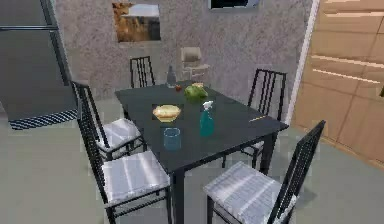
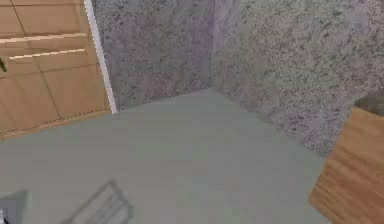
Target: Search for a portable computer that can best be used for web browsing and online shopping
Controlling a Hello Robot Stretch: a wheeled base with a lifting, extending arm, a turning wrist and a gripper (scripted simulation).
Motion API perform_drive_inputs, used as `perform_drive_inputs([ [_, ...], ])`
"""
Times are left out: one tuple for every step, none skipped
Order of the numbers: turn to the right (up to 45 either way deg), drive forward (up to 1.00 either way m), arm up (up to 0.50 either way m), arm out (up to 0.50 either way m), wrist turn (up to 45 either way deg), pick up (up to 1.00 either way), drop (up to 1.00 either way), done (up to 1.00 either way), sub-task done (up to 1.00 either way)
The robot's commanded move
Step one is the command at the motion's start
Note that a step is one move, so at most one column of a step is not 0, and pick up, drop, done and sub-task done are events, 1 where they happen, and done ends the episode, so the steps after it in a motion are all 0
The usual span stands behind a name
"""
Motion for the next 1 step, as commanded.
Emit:
perform_drive_inputs([
  [-45.0,0.00,0.00,0.00,0.0,0.00,0.00,0.00,0.00],
])
